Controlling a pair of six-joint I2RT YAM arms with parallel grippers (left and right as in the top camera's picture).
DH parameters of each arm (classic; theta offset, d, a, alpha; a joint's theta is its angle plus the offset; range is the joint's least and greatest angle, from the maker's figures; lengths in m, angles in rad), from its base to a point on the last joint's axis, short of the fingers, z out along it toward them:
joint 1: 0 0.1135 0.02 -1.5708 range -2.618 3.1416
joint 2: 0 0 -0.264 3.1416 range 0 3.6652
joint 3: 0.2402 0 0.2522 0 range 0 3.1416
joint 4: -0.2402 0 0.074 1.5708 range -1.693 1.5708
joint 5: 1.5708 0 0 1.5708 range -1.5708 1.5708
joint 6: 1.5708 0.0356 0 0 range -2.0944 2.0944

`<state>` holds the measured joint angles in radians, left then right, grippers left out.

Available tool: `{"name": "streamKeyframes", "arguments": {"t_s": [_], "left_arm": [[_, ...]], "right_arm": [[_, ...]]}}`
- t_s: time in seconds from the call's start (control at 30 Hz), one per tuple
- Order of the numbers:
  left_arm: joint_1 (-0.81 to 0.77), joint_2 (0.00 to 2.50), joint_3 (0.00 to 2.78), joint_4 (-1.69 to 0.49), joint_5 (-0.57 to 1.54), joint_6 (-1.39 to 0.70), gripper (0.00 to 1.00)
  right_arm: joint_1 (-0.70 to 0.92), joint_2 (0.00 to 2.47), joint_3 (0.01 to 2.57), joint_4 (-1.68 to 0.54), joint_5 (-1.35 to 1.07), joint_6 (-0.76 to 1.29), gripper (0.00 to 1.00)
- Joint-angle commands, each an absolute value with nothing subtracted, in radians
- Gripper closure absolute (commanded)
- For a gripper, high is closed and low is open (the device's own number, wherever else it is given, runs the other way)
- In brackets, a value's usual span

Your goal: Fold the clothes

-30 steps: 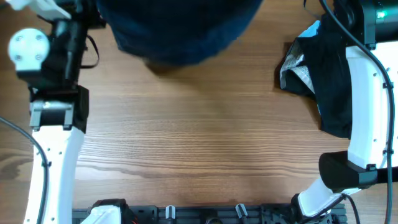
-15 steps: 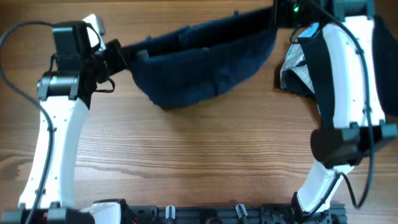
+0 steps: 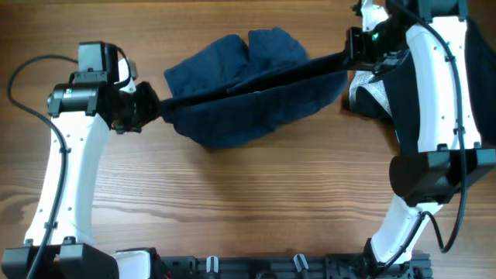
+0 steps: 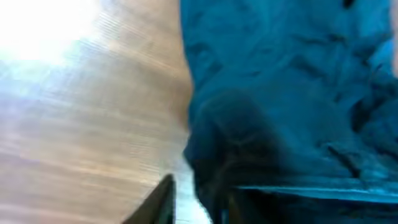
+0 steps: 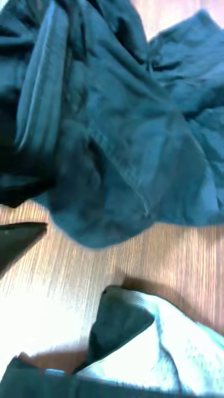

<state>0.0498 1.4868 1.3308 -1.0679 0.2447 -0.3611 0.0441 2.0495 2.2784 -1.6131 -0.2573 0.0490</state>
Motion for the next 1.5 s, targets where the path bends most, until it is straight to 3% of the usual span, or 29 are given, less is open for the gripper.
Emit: {"name": "streamKeyframes", "arguments": {"t_s": [0.0, 0.3, 0.37, 0.53, 0.67, 1.1, 1.23, 1.27, 1.3, 1.37, 1.4, 1.47], "left_arm": [[0.087, 1.494, 1.333, -1.106, 0.139, -0.367, 0.66], [0.074, 1.494, 1.333, -1.119, 0.194, -0.362, 0.65], [0.052, 1.493, 1.333, -1.119, 0.210, -0.348, 0.68], [-0.039, 1.493, 1.333, -1.126, 0.226, -0.348, 0.52], [-0.102, 1.492, 1.333, -1.150, 0.228, -0.348, 0.48], [-0.189, 1.490, 1.333, -1.243, 0.265, -0.352, 0.54], [-0.189, 1.491, 1.333, -1.227, 0.170, -0.345, 0.47], [-0.187, 1.491, 1.333, -1.191, 0.120, -0.345, 0.46], [-0.188, 1.491, 1.333, -1.138, 0.084, -0.344, 0.45], [-0.188, 1.494, 1.333, -1.039, 0.061, -0.344, 0.51], [-0.188, 1.499, 1.333, -0.989, 0.061, -0.344, 0.66], [-0.188, 1.514, 1.333, -0.891, 0.061, -0.345, 0.96]], "right_arm": [[0.002, 2.024, 2.288, -1.608, -0.159, 0.053, 0.61], [0.002, 2.024, 2.288, -1.608, -0.159, 0.047, 0.60], [0.002, 2.024, 2.288, -1.608, -0.159, 0.048, 0.53], [0.003, 2.023, 2.288, -1.608, -0.208, 0.043, 0.43], [0.018, 2.022, 2.288, -1.608, -0.242, 0.027, 0.41], [0.053, 2.022, 2.288, -1.608, -0.204, 0.003, 0.39], [0.055, 2.022, 2.288, -1.608, -0.212, 0.003, 0.39], [0.059, 2.024, 2.288, -1.608, -0.234, 0.003, 0.42], [0.065, 2.024, 2.288, -1.608, -0.256, 0.003, 0.52], [0.089, 2.026, 2.281, -1.603, -0.272, 0.003, 0.85], [0.108, 2.028, 2.278, -1.603, -0.273, 0.003, 0.96], [0.160, 2.030, 2.259, -1.601, -0.275, 0.003, 0.96]]}}
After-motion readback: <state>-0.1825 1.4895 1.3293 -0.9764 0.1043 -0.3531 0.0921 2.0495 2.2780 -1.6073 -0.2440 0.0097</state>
